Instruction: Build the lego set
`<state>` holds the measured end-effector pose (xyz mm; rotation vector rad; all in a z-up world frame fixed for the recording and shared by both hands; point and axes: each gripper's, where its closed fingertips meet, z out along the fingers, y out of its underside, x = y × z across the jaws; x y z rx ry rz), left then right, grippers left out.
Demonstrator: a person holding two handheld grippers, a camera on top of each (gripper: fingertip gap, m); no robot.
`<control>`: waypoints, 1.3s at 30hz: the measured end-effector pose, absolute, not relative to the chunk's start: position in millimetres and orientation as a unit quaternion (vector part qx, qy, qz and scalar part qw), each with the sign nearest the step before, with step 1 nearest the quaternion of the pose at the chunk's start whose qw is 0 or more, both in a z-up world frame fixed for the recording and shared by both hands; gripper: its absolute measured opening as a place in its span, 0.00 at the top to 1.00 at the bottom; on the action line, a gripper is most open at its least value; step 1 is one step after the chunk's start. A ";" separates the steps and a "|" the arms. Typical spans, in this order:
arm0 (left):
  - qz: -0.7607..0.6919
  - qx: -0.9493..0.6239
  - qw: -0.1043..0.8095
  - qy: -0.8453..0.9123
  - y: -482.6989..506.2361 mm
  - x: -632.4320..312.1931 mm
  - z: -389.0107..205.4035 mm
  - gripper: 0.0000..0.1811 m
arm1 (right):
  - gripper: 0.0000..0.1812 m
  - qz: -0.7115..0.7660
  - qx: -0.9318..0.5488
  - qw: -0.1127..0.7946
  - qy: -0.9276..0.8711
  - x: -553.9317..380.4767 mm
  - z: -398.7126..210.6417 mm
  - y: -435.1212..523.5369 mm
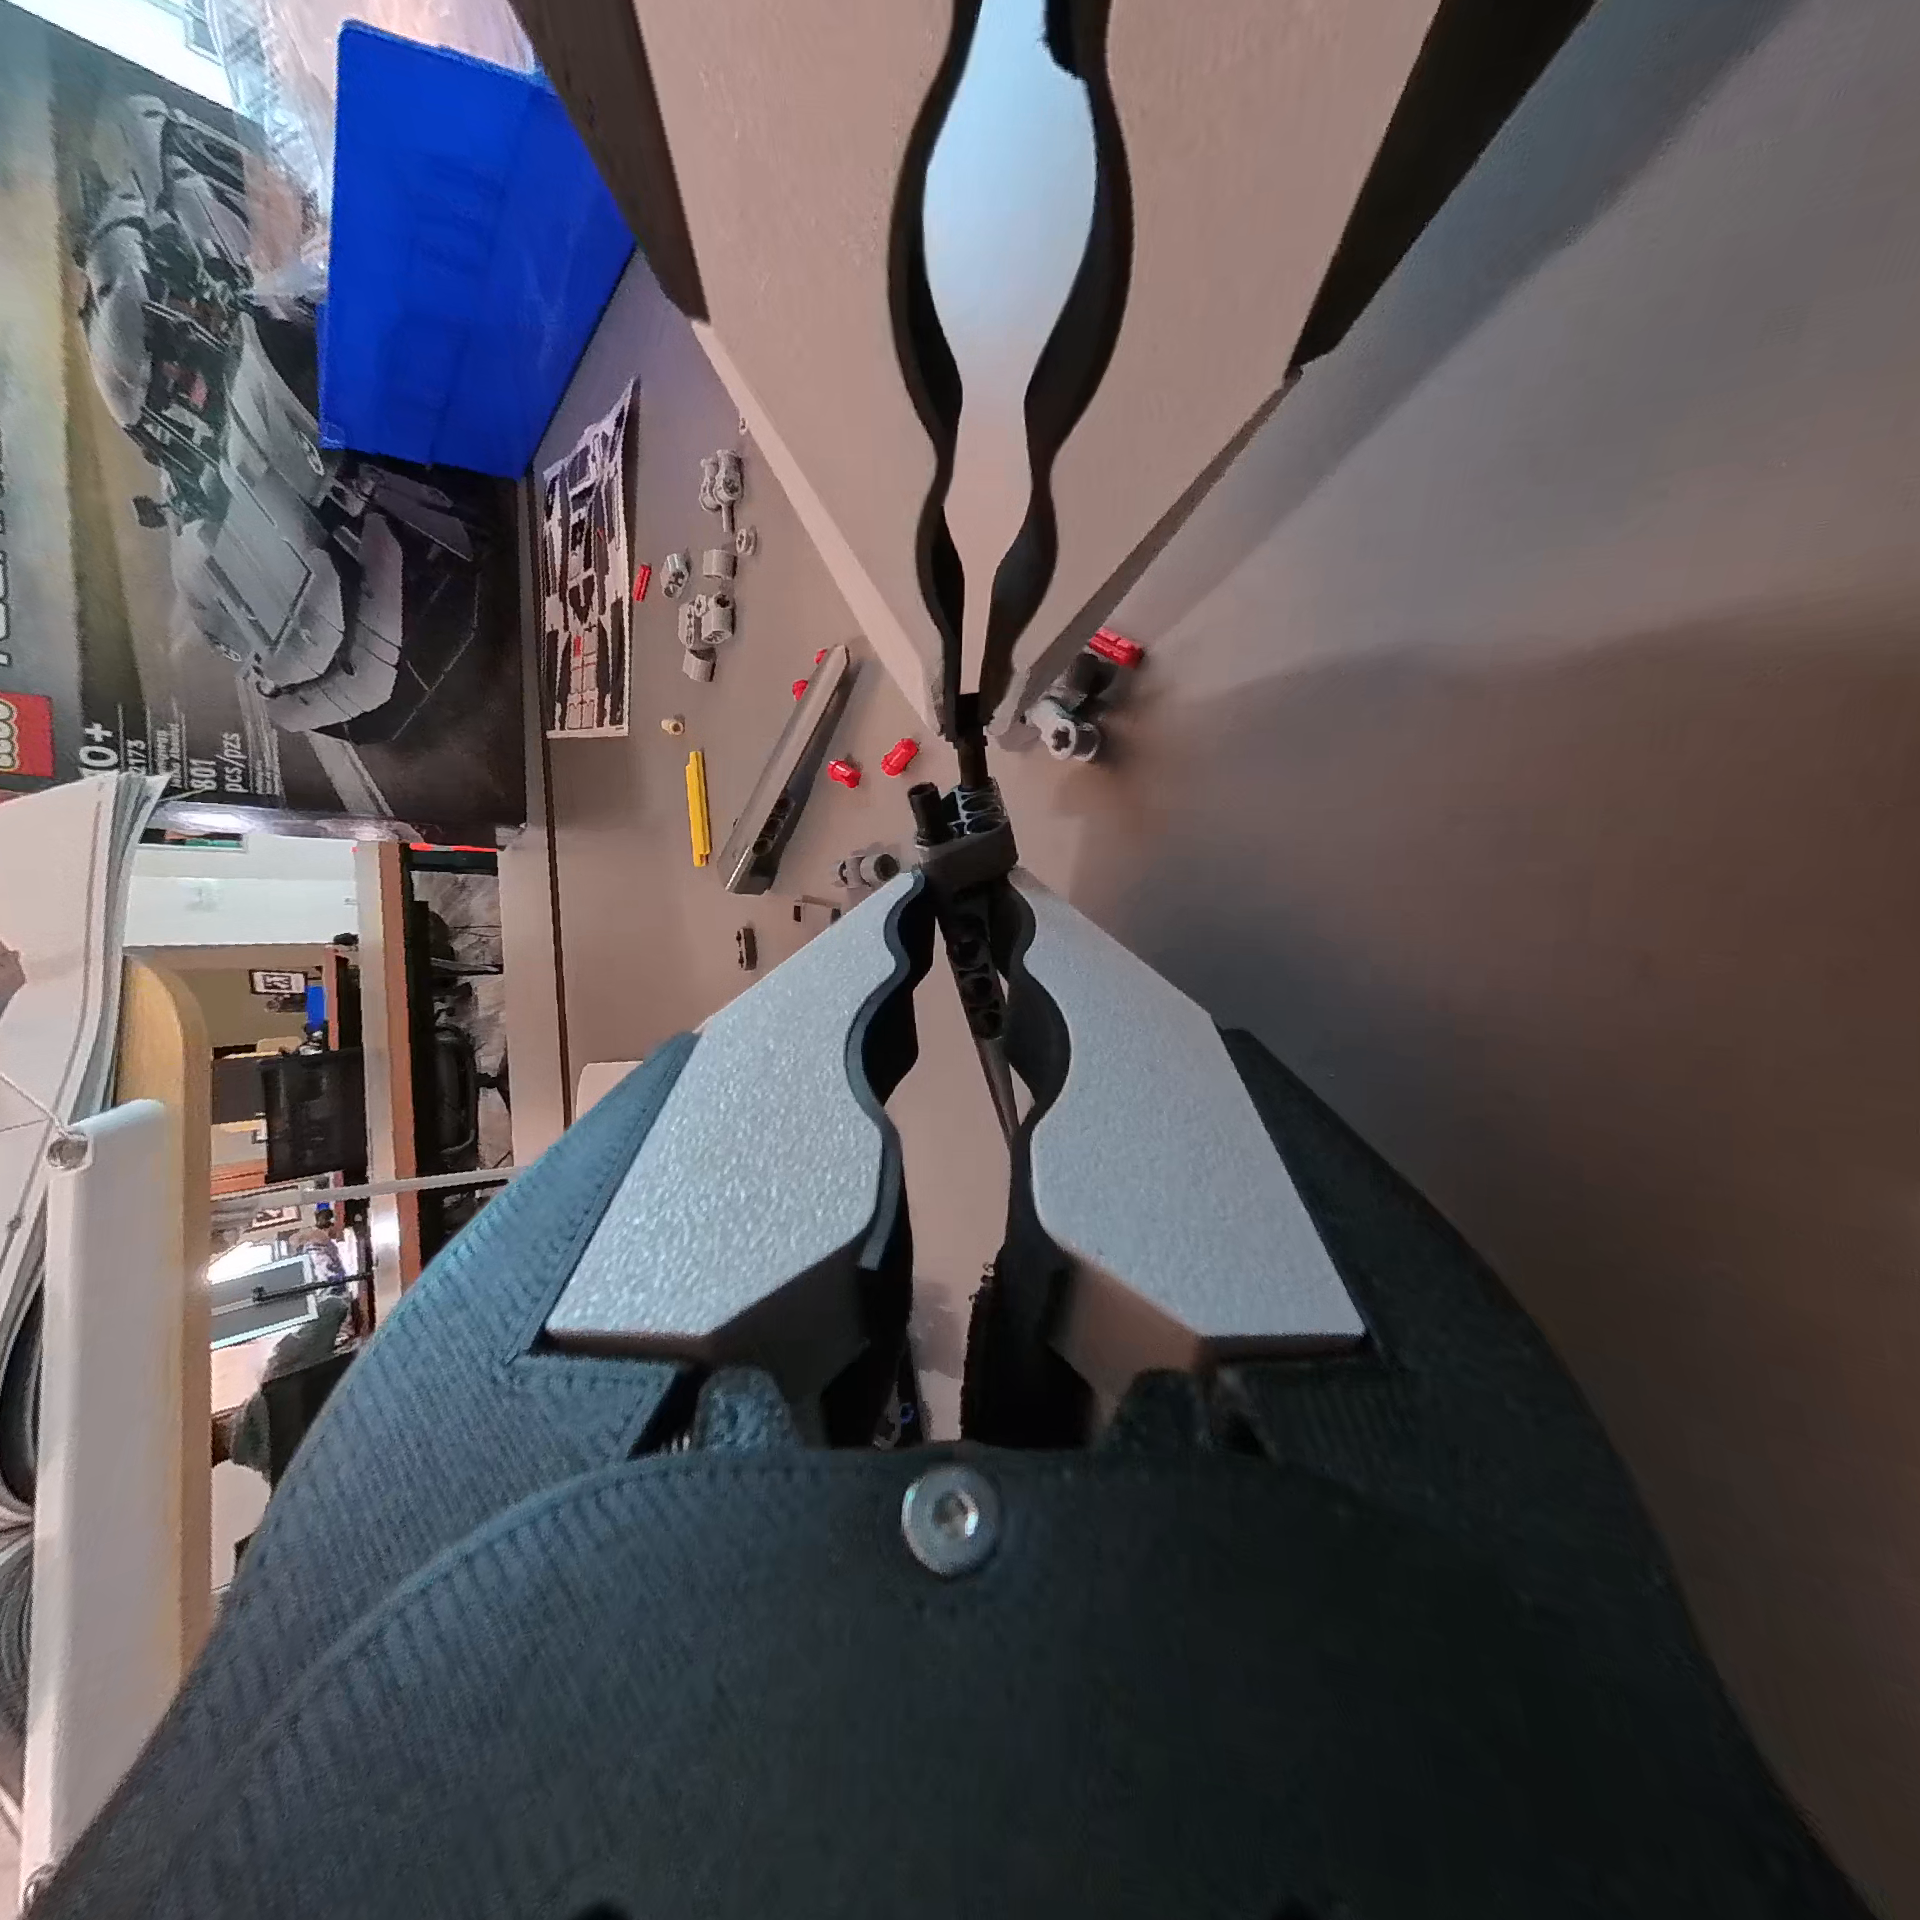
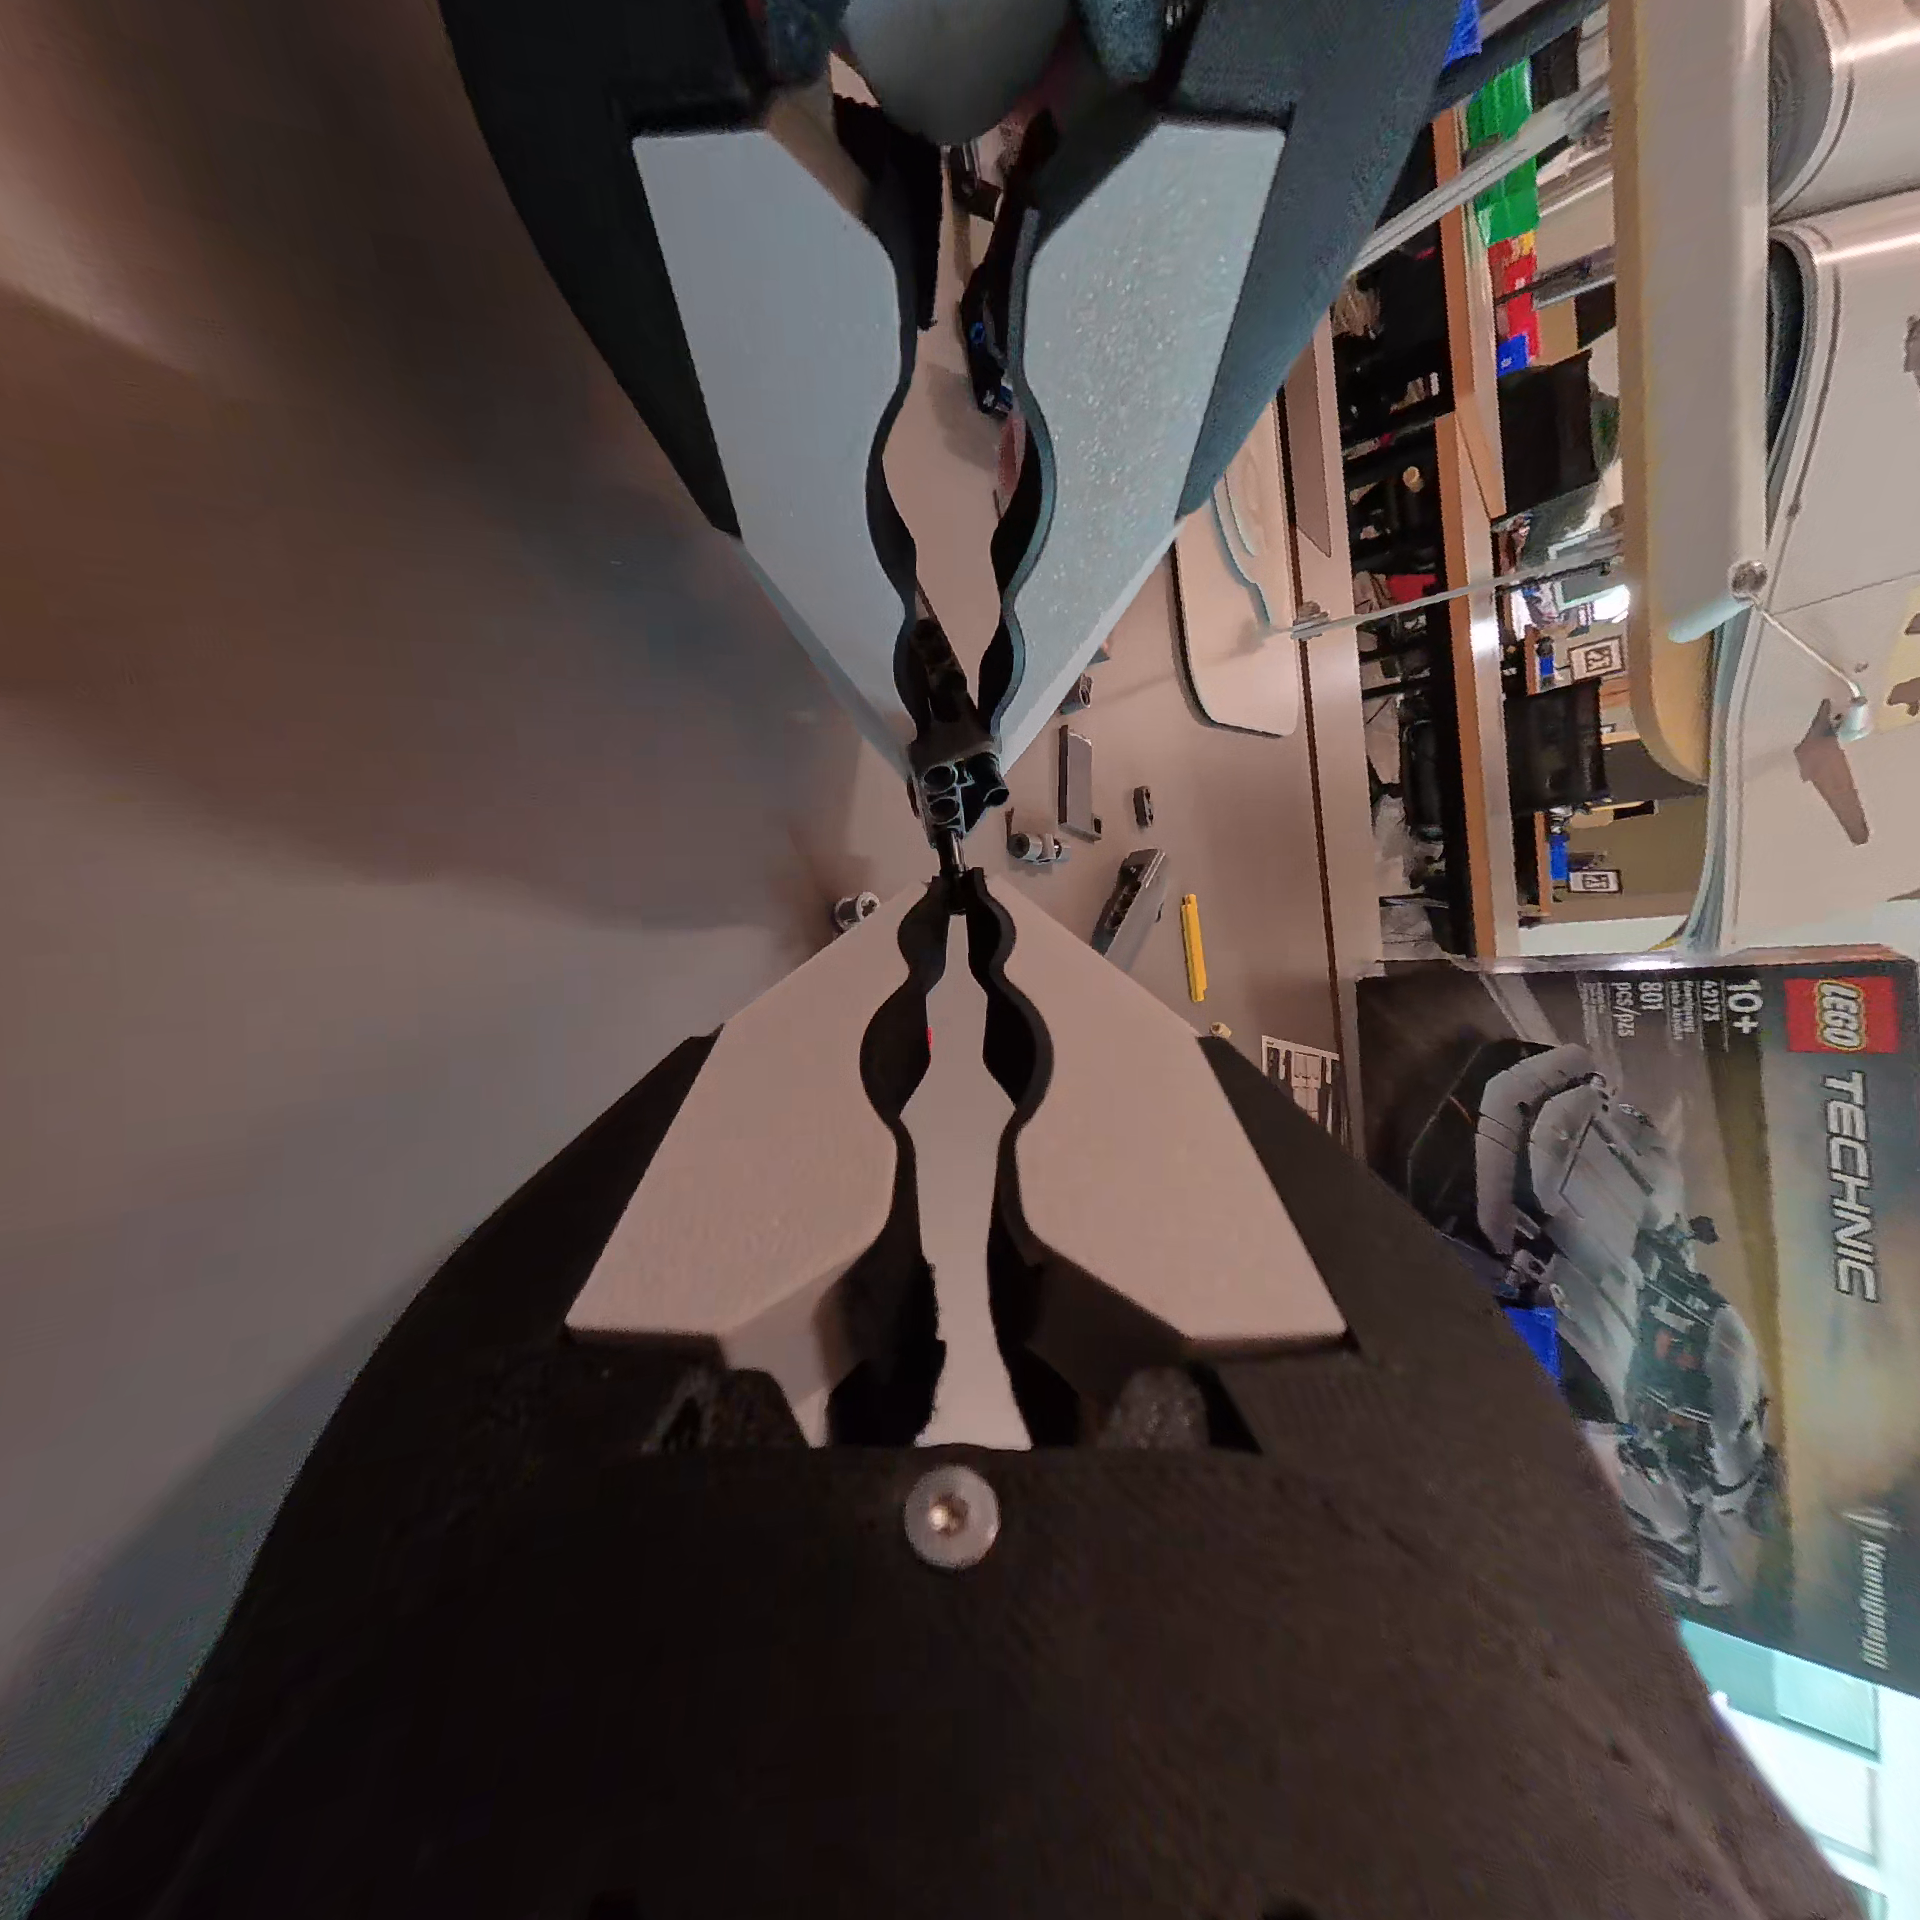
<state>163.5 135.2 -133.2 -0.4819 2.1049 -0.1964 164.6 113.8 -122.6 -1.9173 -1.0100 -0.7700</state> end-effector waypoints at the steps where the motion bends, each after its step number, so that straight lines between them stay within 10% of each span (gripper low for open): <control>1: -0.080 -0.197 0.467 0.858 135.3 163.5 -133.4 0.96 | 0.99 -0.309 -0.759 0.407 -0.402 164.3 -122.6 113.9; 39: -0.099 -0.206 0.455 0.861 136.4 165.7 -143.1 0.97 | 0.96 -0.194 -0.814 0.490 -0.244 218.3 -99.7 50.5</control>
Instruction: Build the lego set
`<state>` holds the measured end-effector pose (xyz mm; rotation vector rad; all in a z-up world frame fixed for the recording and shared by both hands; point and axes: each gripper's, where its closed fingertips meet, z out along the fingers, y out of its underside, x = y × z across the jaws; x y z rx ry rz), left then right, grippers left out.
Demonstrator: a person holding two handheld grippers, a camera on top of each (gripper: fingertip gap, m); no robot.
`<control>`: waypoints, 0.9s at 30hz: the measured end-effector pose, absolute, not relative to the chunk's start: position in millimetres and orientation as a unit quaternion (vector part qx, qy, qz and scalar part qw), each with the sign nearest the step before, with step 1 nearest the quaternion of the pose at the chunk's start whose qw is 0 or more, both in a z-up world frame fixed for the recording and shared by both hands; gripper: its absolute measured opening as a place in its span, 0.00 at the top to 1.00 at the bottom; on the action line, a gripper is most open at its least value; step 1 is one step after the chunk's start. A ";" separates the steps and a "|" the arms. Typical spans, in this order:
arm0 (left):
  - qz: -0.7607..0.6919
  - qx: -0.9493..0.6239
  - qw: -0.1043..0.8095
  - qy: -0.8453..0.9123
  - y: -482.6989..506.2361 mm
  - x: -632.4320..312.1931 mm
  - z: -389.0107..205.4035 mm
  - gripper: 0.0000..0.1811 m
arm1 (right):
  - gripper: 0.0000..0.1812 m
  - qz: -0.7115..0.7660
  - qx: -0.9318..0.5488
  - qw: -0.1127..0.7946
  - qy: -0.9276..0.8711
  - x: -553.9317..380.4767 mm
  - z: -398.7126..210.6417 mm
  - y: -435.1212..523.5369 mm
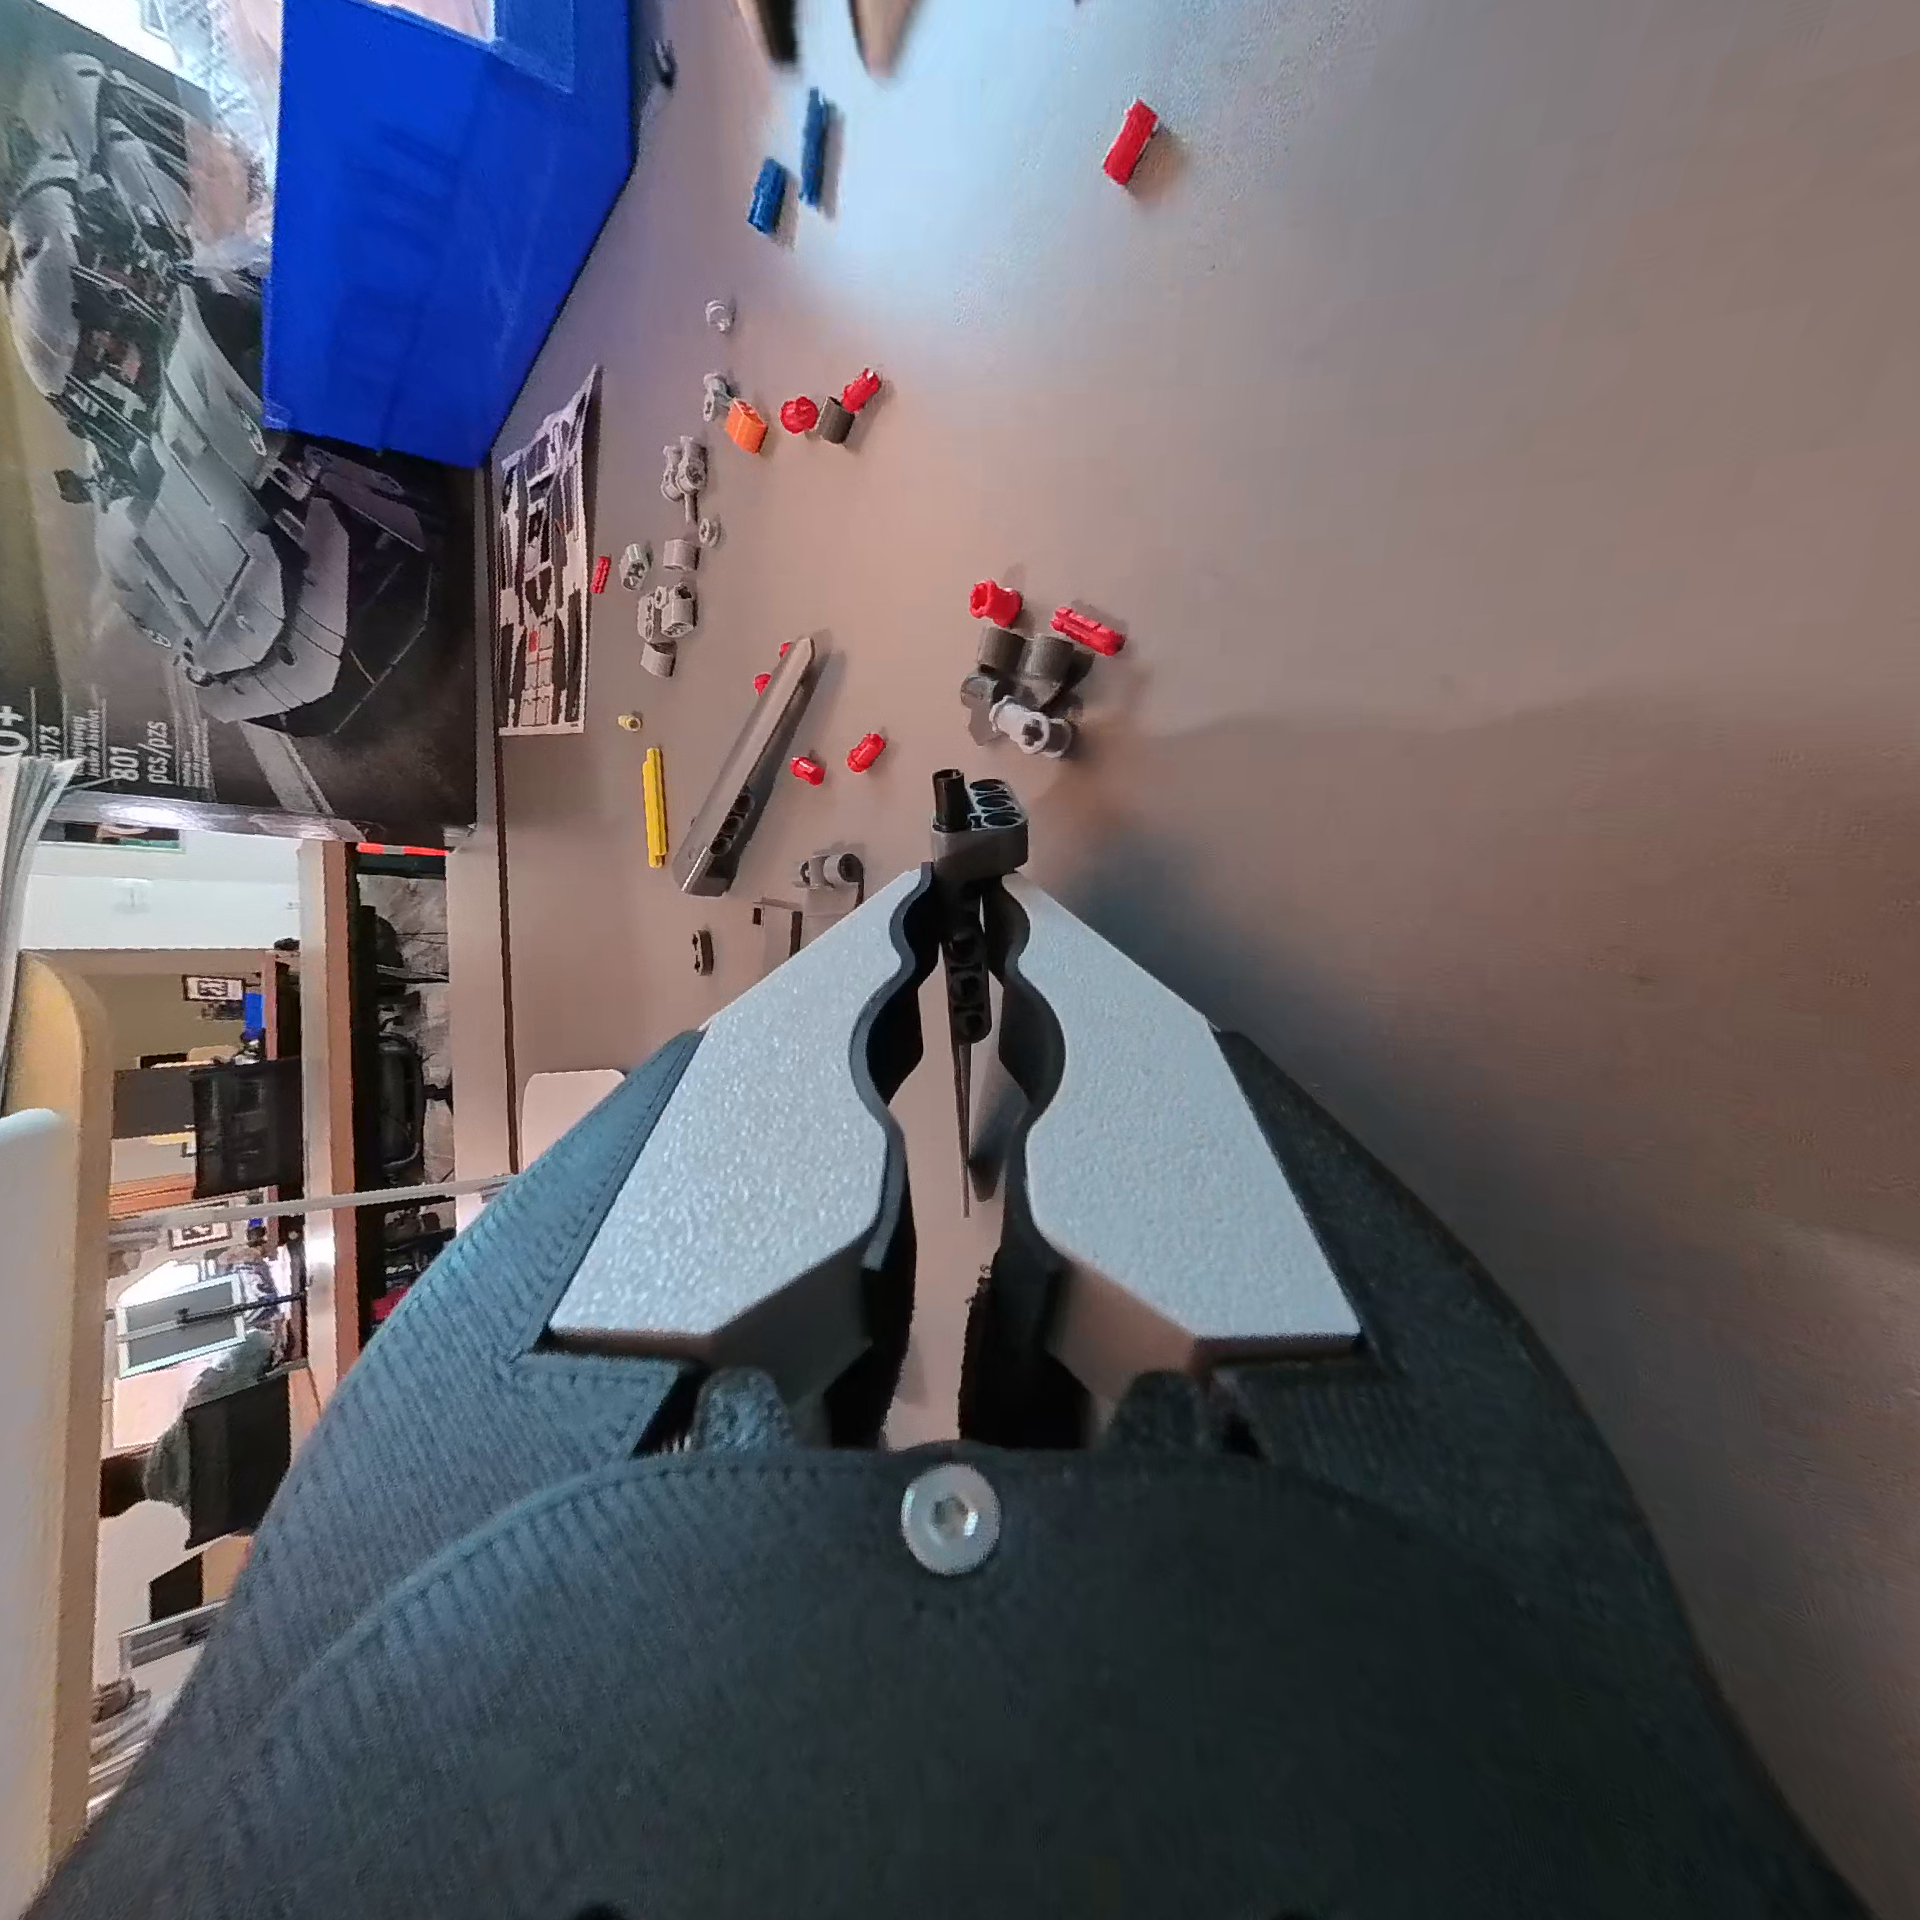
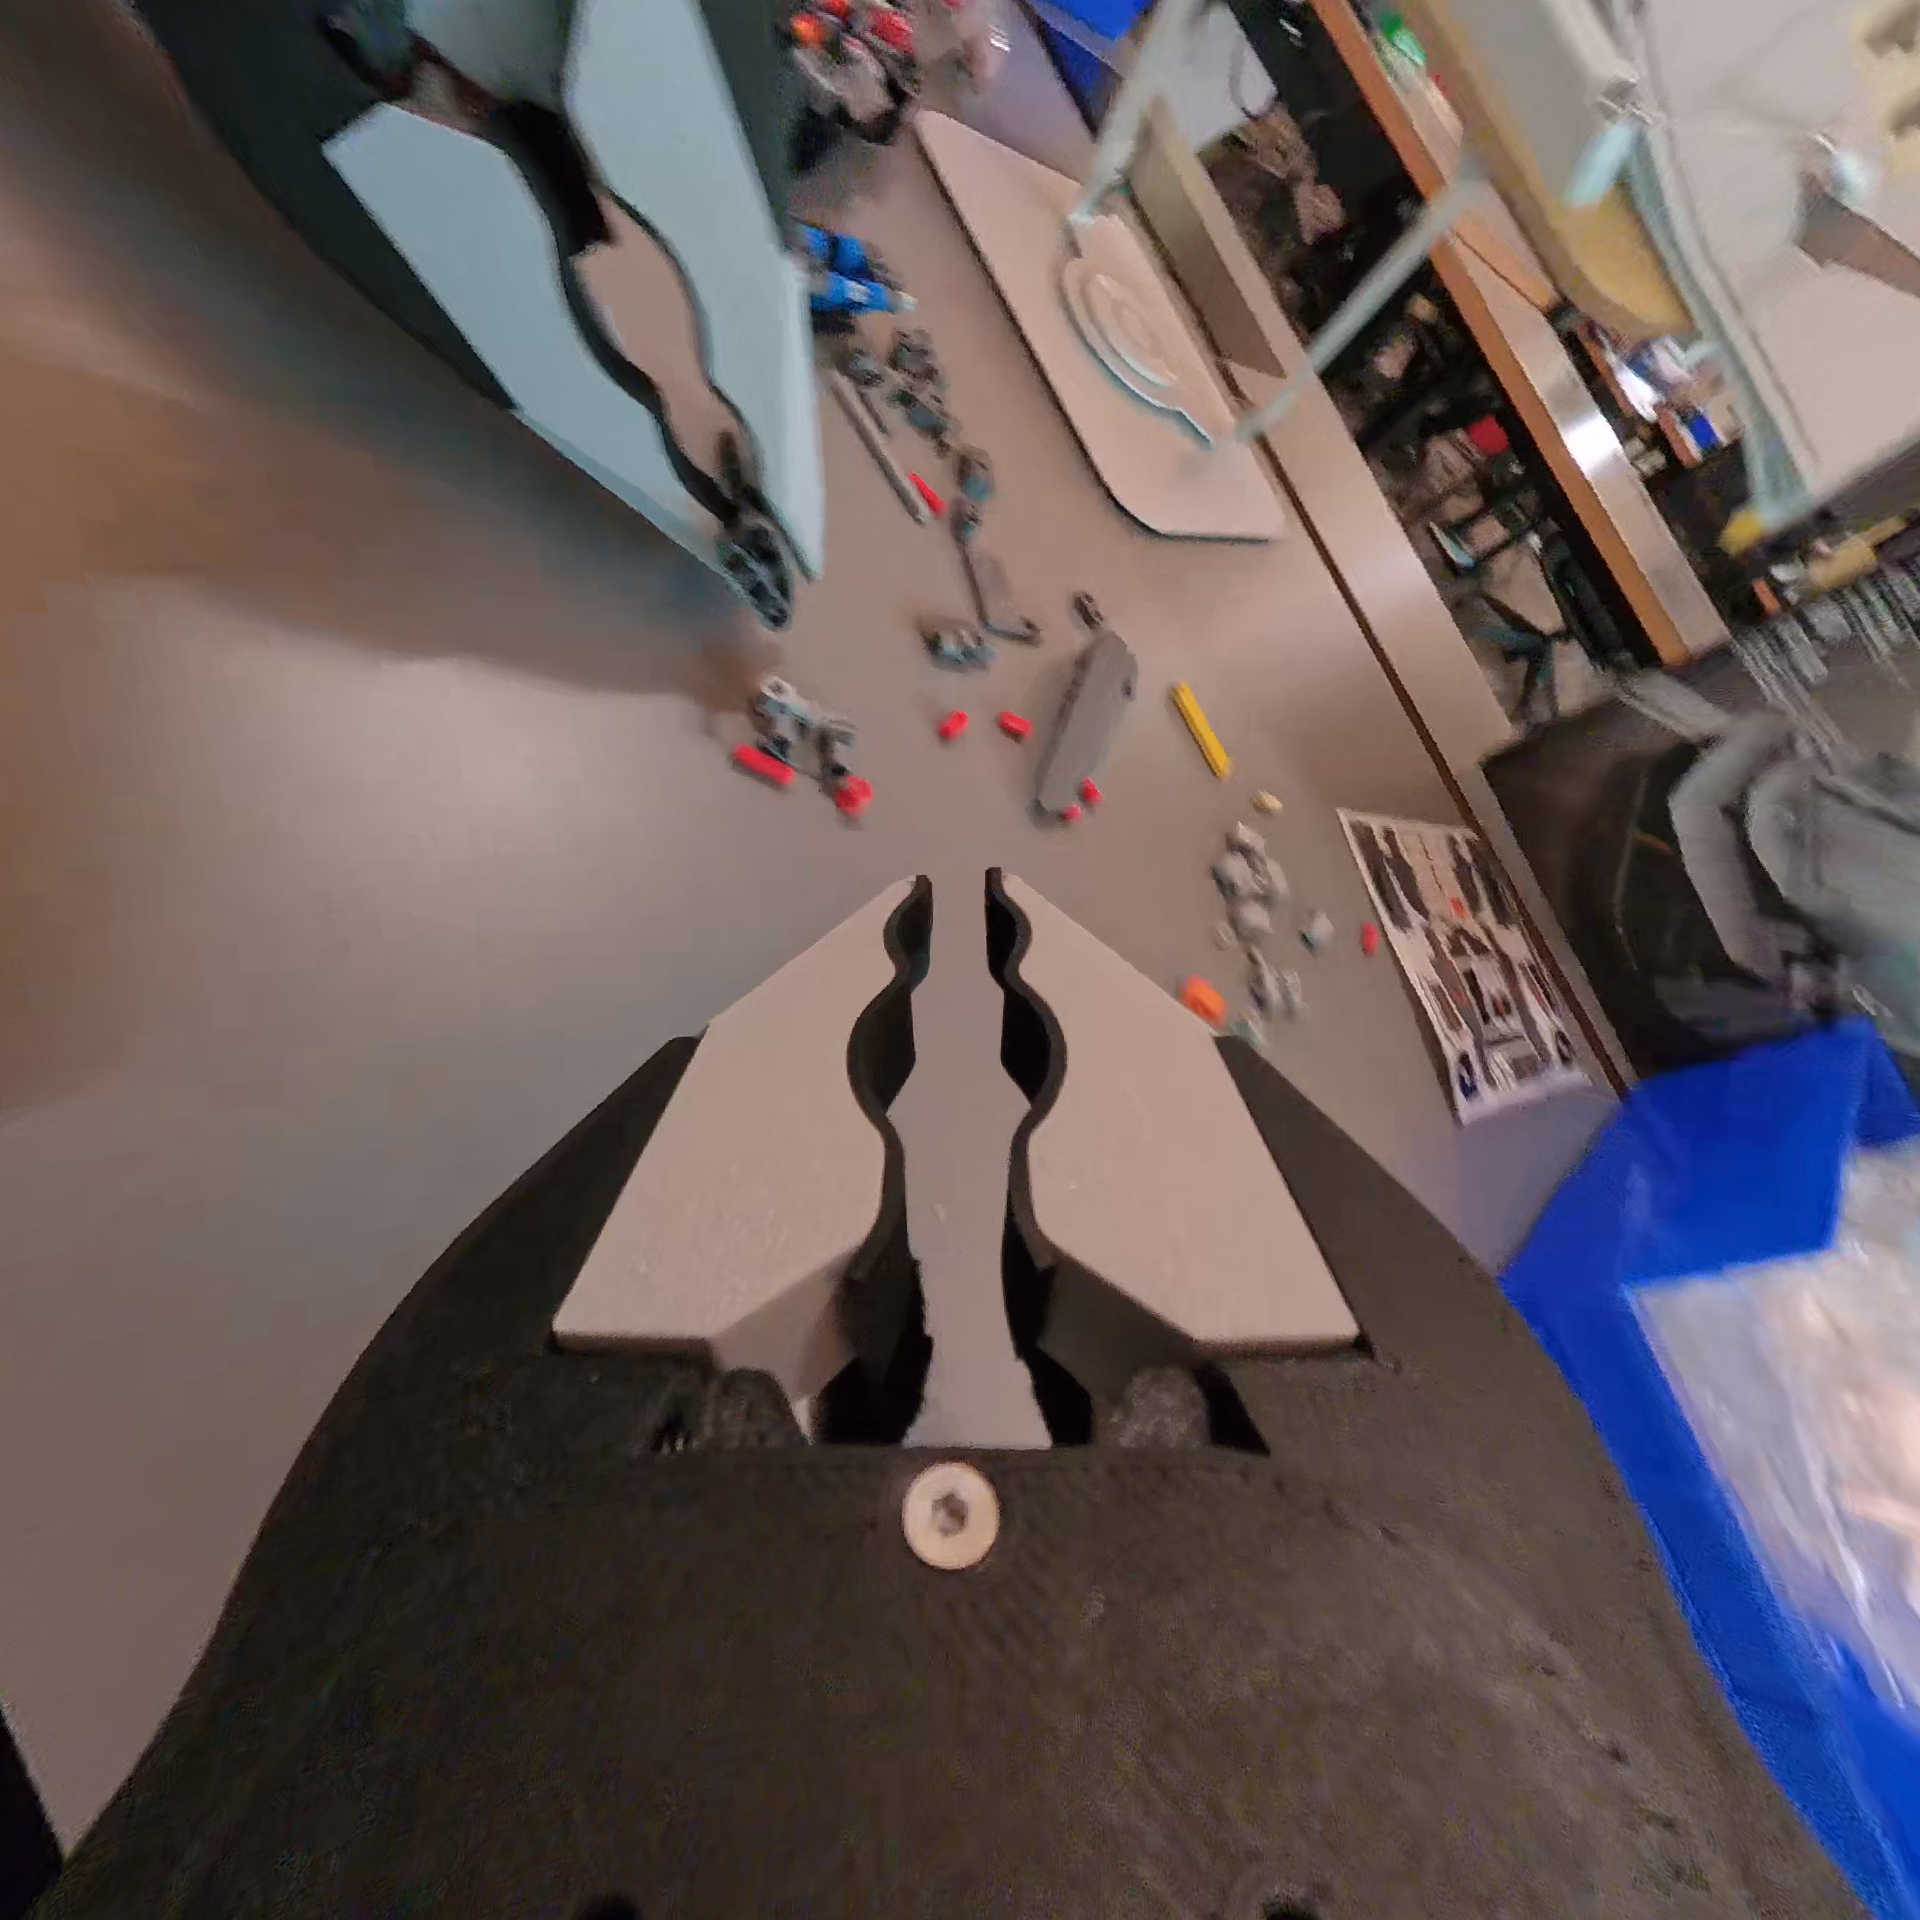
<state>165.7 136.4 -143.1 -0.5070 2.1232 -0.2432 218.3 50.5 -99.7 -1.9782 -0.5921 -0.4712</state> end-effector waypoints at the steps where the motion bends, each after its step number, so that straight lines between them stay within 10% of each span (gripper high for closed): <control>1: -0.098 -0.206 0.455 0.861 136.6 165.8 -143.2 0.97 | 0.95 -0.202 -0.817 0.491 -0.224 231.1 -94.7 42.7; 27: -0.075 -0.194 0.445 0.871 143.2 167.9 -151.6 0.97 | 0.91 -0.050 -0.912 0.377 -0.154 462.8 -133.9 -0.3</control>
